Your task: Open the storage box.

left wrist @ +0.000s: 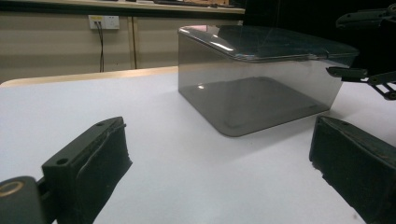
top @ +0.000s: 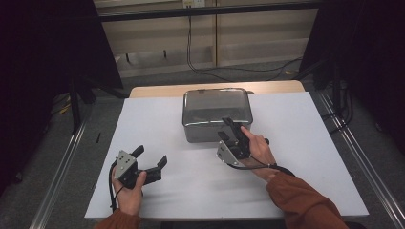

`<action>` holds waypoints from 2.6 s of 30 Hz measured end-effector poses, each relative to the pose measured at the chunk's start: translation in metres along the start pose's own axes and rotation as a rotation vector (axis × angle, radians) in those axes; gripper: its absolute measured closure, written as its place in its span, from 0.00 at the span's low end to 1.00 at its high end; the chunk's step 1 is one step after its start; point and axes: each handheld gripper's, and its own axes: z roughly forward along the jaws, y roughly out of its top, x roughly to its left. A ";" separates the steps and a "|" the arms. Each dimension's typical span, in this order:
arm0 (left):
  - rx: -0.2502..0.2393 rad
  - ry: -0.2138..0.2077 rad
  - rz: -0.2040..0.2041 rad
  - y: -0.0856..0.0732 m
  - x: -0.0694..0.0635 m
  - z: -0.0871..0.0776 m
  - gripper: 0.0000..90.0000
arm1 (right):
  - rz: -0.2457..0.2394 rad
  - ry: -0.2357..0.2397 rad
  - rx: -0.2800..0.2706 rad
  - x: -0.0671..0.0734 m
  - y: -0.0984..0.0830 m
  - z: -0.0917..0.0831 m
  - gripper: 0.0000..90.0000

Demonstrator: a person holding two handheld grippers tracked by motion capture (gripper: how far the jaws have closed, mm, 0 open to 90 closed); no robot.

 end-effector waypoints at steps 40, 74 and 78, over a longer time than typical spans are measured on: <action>0.002 -0.036 -0.016 0.001 0.000 0.002 0.07 | -0.138 -0.011 -0.003 0.007 0.004 0.005 0.88; -0.038 -0.079 0.035 0.013 -0.004 0.024 0.03 | -0.081 -0.036 -0.027 -0.011 0.007 0.004 0.89; -0.042 -0.087 0.033 0.017 -0.006 0.030 0.03 | -0.074 -0.037 -0.028 -0.013 0.007 0.004 0.89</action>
